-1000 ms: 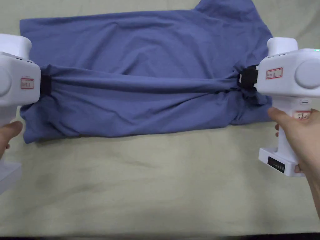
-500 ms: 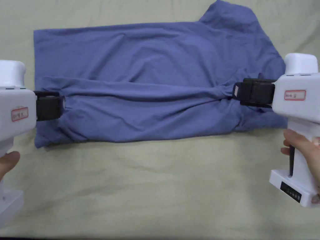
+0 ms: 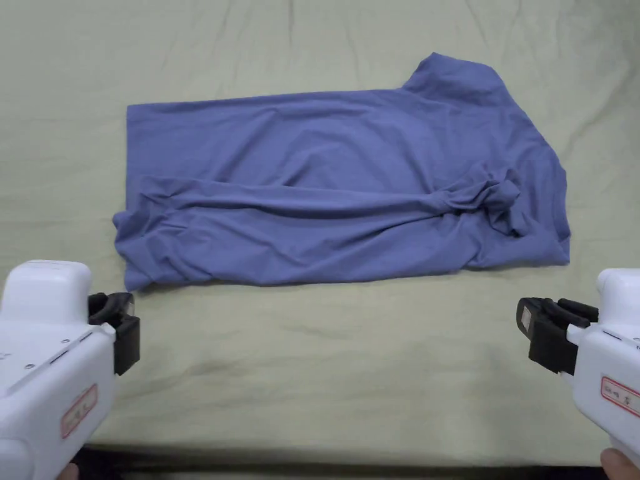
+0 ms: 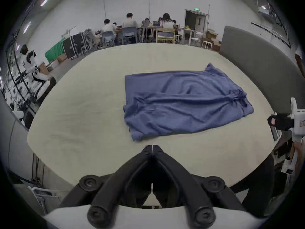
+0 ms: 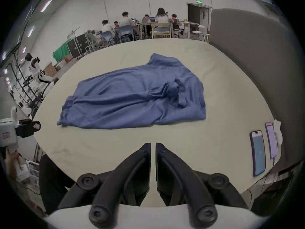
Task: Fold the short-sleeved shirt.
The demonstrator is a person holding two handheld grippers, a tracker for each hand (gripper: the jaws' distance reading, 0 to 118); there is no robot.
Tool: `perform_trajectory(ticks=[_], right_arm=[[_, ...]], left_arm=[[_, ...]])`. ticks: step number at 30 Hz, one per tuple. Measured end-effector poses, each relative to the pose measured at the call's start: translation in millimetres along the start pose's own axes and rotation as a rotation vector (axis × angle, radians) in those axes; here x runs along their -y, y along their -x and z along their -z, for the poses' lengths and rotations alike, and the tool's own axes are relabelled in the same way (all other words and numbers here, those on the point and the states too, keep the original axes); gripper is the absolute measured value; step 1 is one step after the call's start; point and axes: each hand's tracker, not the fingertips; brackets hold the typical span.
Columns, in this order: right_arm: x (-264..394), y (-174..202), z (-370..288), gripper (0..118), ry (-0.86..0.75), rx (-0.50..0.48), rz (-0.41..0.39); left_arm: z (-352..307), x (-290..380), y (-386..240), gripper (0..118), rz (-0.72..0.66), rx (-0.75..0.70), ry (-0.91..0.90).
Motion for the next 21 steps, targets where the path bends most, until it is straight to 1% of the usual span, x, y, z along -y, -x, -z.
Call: perform_trajectory(ticks=[3,6,7,9,10,13,16,17,18,19,20,21], right_arm=[[0,-3,3,8,-0.001,-0.002,0.015],[-3,-4,4,8,-0.002,-0.006,0.026],[-5,-3,6,8,0.000,-0.008,0.026],[-7,-3,10,8,0.004,-0.016,0.026],[-8,-1,13,8,0.009,-0.020,0.026],[-10,4,23,8,0.032,-0.027,0.023],[-12,10,34,8,0.057,-0.031,0.017],[-13,13,37,8,0.068,-0.029,0.012],[-13,15,40,8,0.075,-0.028,0.007],[-14,17,45,8,0.083,-0.032,0.005],[-14,18,49,8,0.093,-0.038,0.005],[-14,19,53,8,0.101,-0.046,0.003]], left_arm=[[8,-8,2,0,-0.004,0.007,-0.010],[35,-18,9,0,-0.023,0.017,0.013],[49,-19,13,11,-0.025,0.014,0.022],[85,-22,20,89,-0.058,0.036,0.135],[100,-25,26,94,-0.058,0.042,0.145],[138,-32,35,94,-0.081,0.026,0.169],[155,-38,39,94,-0.091,0.053,0.152],[155,-40,37,91,-0.077,0.065,0.160],[154,-42,36,74,-0.046,0.075,0.137],[154,-41,33,17,-0.039,0.078,0.105],[156,-41,30,5,-0.028,0.077,0.116],[157,-39,27,5,-0.026,0.061,0.100]])
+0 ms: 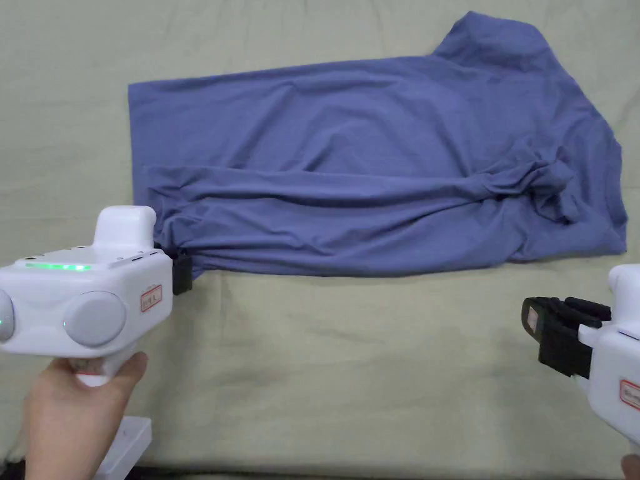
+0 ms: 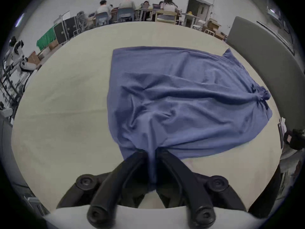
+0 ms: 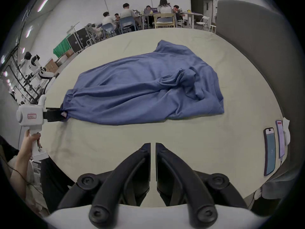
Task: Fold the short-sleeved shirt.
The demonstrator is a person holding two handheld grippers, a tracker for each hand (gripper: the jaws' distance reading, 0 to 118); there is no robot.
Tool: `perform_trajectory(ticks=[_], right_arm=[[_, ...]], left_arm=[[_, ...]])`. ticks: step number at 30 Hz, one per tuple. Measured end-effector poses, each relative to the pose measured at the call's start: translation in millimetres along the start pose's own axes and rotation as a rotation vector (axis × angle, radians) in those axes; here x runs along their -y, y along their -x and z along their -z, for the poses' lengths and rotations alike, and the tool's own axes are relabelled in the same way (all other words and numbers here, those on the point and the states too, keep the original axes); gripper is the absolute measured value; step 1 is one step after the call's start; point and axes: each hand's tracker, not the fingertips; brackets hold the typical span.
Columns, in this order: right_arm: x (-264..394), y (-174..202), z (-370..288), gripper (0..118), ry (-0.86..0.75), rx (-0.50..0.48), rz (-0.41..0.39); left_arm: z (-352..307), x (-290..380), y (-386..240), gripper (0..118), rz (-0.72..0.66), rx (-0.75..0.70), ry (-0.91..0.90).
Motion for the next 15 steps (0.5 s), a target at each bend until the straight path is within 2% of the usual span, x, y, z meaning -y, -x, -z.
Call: perform_trajectory(ticks=[4,5,6,7,8,9,12,15], right_arm=[[-6,-3,9,8,0.016,-0.018,-0.003],[-10,-7,10,14,0.014,-0.025,0.002],[-14,-12,10,42,0.013,-0.027,0.009],[-20,-19,11,103,0.019,-0.025,0.020],[-25,-29,14,113,0.034,-0.020,0.037],[-28,-36,19,118,0.040,-0.004,0.047],[-46,-74,28,118,-0.027,0.054,0.081],[-67,-112,59,118,0.020,0.164,0.110]], left_arm=[[-8,-4,10,5,-0.011,0.021,0.022],[-12,-3,11,5,-0.020,0.027,0.022],[-15,-4,12,5,-0.023,0.032,0.025],[-17,-3,12,5,-0.025,0.034,0.020],[-19,-4,11,5,-0.022,0.035,0.018],[-22,-12,10,5,-0.017,0.033,0.020],[-21,-12,8,5,0.003,0.026,0.028],[-17,-16,9,5,0.007,0.025,0.039]])
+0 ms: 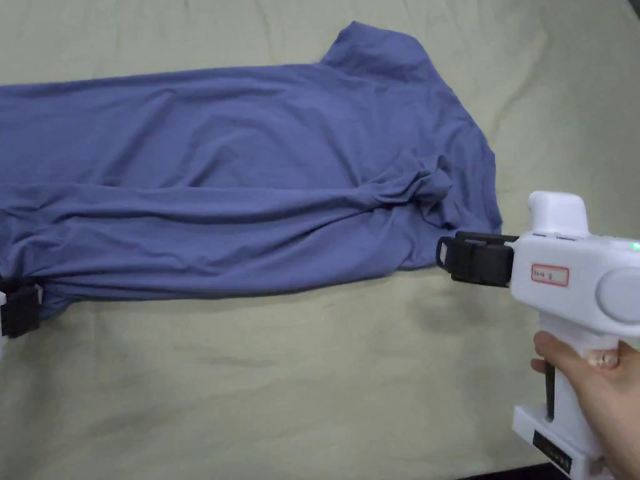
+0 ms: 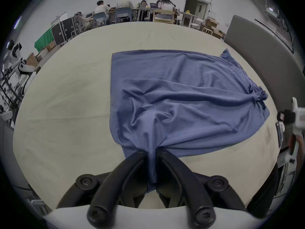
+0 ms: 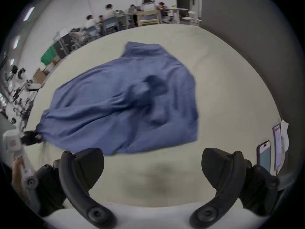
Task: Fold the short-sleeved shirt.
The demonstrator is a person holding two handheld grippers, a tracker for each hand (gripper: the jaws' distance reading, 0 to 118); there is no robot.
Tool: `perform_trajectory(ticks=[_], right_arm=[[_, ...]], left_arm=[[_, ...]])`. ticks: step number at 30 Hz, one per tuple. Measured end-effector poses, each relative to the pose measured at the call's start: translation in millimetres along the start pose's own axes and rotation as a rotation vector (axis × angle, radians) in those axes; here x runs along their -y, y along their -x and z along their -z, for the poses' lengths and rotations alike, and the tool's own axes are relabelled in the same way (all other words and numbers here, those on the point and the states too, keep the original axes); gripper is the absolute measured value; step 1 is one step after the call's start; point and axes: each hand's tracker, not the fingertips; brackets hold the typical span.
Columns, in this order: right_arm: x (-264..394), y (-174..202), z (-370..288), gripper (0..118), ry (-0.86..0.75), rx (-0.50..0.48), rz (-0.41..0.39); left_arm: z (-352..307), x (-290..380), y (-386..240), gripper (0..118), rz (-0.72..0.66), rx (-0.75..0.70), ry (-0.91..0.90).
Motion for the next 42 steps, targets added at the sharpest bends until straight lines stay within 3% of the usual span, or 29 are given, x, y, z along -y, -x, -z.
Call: perform_trajectory(ticks=[3,5,6,8,9,11,12,13,15,20,26,30,38,39,40,41,42], right_arm=[[-16,-18,42,118,0.089,0.064,-0.003],[-14,-26,62,98,0.155,0.046,0.043],[-12,-23,67,98,0.171,0.011,0.047],[-11,-19,59,93,0.130,0.040,-0.030],[-11,-20,57,81,0.124,0.031,-0.042],[-8,-15,49,17,0.070,-0.004,-0.093],[-7,-13,48,16,0.045,-0.035,-0.091],[-10,-1,38,16,0.055,-0.005,-0.088],[-9,9,35,16,0.045,0.025,-0.177],[-5,6,-15,16,-0.058,-0.038,-0.098],[28,13,-81,16,-0.074,-0.089,-0.088],[67,9,-79,16,0.014,-0.134,-0.038],[88,11,-53,16,0.083,-0.109,-0.055],[85,12,-53,20,0.088,-0.110,-0.061],[83,14,-53,55,0.096,-0.109,-0.066],[81,14,-57,96,0.107,-0.084,-0.078],[80,17,-59,116,0.120,-0.057,-0.102]], left_arm=[[7,-2,3,5,0.003,0.000,0.012],[11,-3,2,5,0.014,-0.005,0.028],[11,-4,0,5,0.019,-0.007,0.034],[13,-5,0,5,0.025,-0.009,0.040],[13,-5,0,5,0.028,-0.009,0.042],[11,-7,-1,5,0.035,-0.004,0.045],[10,-8,-1,5,0.039,-0.003,0.047],[8,-10,-1,5,0.039,-0.002,0.046],[2,-12,4,5,0.044,0.002,0.031],[-30,-21,8,5,0.065,0.004,-0.021],[-60,-11,18,5,0.134,-0.057,-0.027],[-52,18,31,5,0.139,-0.057,0.037],[-34,43,24,8,0.095,-0.051,0.106],[-33,40,26,24,0.076,-0.050,0.116],[-32,39,29,68,0.041,-0.066,0.155],[-30,41,31,85,0.034,-0.081,0.178],[-36,43,33,85,0.040,-0.077,0.160]])
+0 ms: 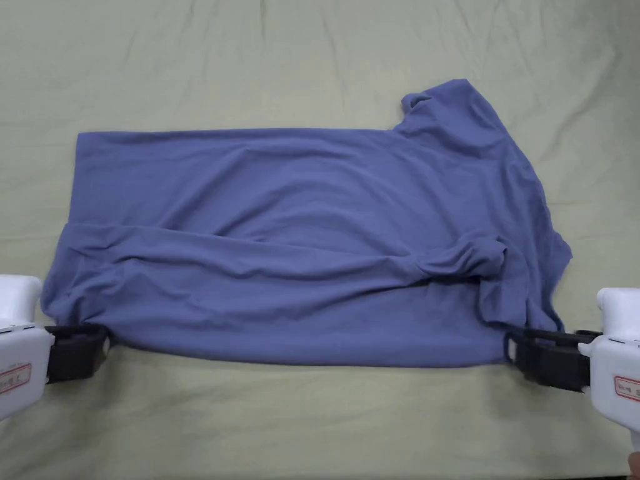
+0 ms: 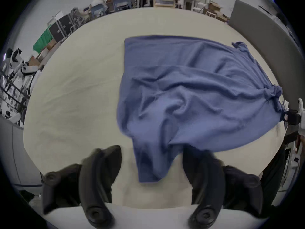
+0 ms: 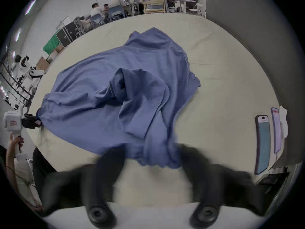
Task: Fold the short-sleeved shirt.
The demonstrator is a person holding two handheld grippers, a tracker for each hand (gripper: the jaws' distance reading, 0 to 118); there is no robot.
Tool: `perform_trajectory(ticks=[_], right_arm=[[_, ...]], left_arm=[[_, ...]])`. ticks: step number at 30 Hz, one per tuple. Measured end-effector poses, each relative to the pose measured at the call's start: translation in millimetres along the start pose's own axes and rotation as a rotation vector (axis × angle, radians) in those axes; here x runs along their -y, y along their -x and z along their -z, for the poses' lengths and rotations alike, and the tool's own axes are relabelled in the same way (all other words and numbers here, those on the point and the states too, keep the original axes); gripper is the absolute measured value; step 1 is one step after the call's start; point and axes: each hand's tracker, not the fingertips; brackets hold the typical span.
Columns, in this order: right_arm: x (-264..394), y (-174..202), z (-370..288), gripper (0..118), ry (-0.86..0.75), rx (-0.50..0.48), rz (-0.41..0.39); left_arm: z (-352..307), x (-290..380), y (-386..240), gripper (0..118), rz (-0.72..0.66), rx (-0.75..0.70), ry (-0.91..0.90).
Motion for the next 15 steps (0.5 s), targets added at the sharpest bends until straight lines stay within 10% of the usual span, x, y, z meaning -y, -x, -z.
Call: perform_trajectory(ticks=[8,9,10,13,14,15], right_arm=[[-9,33,-79,111,-0.207,-0.054,-0.036],[-12,39,-93,96,-0.252,-0.074,-0.037],[-13,46,-105,50,-0.296,-0.083,-0.032],[-8,64,-123,22,-0.401,-0.091,-0.008],[-4,69,-126,4,-0.437,-0.040,-0.003],[-1,73,-125,3,-0.440,-0.067,-0.021]], left_arm=[[-120,22,-11,85,-0.071,-0.044,-0.245],[-139,24,-16,85,-0.064,-0.057,-0.300],[-155,27,-22,76,-0.070,-0.068,-0.354],[-191,38,-35,48,-0.032,-0.060,-0.519],[-195,37,-41,0,-0.026,-0.080,-0.519],[-201,35,-43,0,-0.049,-0.113,-0.551]])
